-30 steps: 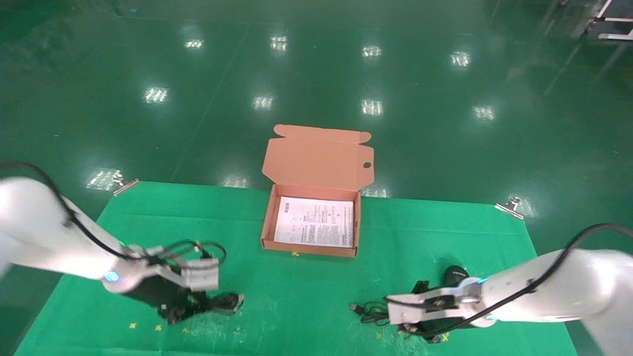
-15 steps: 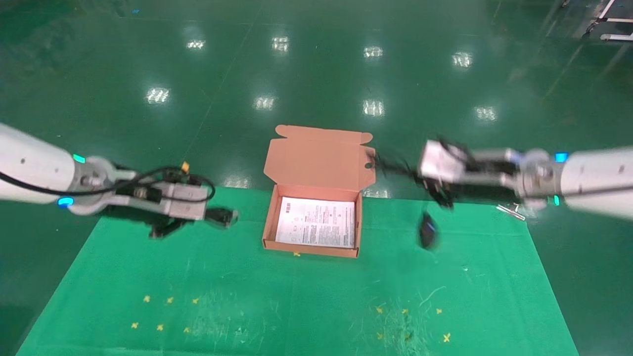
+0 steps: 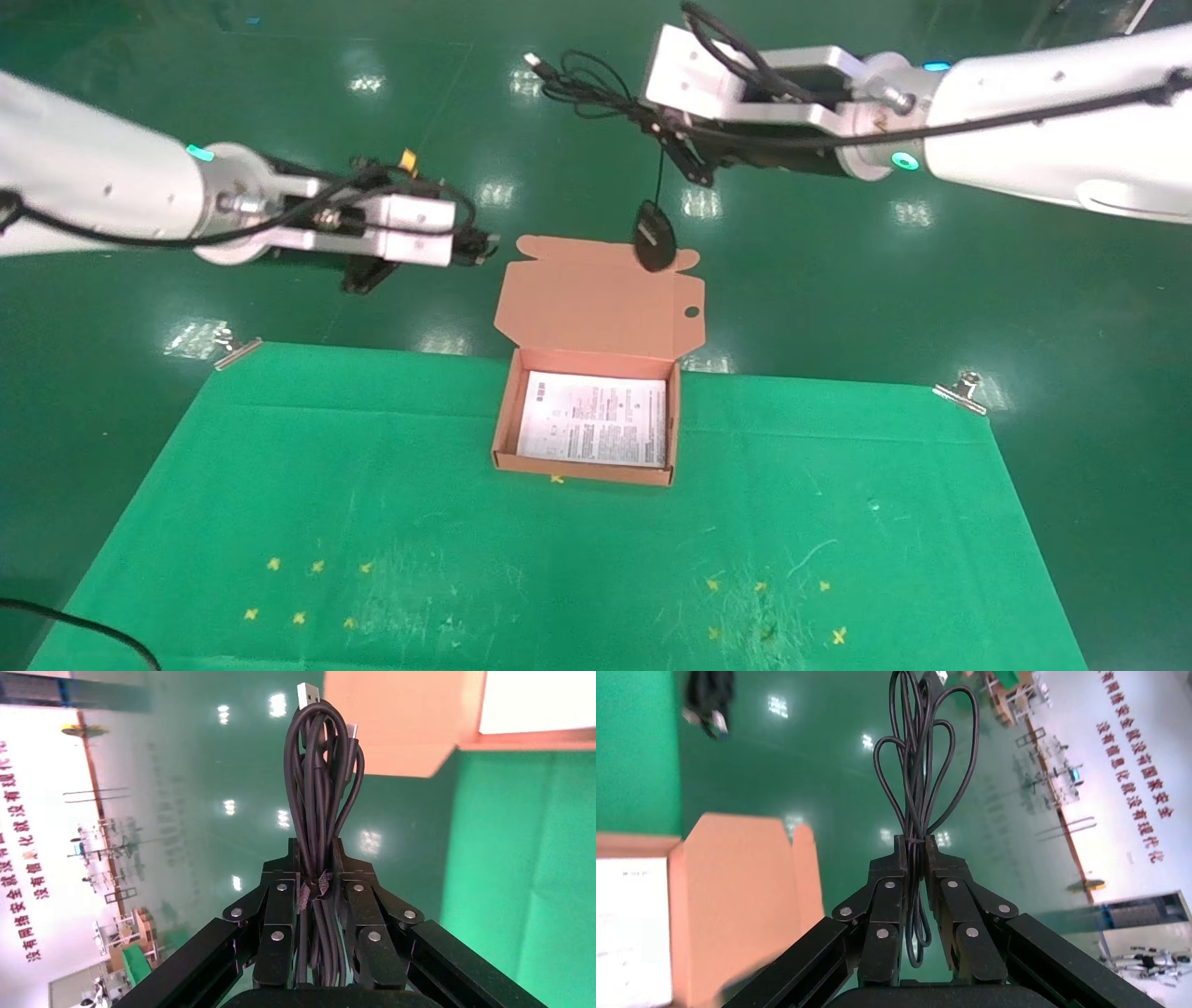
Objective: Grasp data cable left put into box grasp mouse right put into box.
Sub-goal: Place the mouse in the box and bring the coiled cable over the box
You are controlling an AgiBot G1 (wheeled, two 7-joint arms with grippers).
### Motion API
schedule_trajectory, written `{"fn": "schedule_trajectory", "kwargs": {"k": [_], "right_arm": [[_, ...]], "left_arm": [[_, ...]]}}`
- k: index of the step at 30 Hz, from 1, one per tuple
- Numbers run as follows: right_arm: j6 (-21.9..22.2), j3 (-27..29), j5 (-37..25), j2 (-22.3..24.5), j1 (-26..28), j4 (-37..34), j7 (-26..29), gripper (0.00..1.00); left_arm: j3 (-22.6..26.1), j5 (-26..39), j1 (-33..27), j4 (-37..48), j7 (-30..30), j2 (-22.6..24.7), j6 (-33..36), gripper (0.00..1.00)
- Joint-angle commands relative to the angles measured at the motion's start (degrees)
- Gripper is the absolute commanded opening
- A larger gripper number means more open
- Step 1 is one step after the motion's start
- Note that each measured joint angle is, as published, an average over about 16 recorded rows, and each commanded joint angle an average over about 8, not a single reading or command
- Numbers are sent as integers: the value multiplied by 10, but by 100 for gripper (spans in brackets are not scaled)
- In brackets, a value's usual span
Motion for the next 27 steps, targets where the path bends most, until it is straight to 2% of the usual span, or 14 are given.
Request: {"fn": "schedule_trajectory", "kwargs": {"k": [1,8,15,27], "right_arm": [[8,1,5,-17,12,-21,-15,0],[15,4,20,-43,35,-71,-59,0],[12,0,21,-55,48,-90,-79,0],[15,-7,24,-64,32,-113,-101,0]], "left_arm": [[-4,1,-6,12,2,7,-10,0],[-10,0,-23,41,17,20,-26,0],[-11,1,-28,49,22,24,-30,0],[-3,9,-17,39,8,9,-8,0]]}}
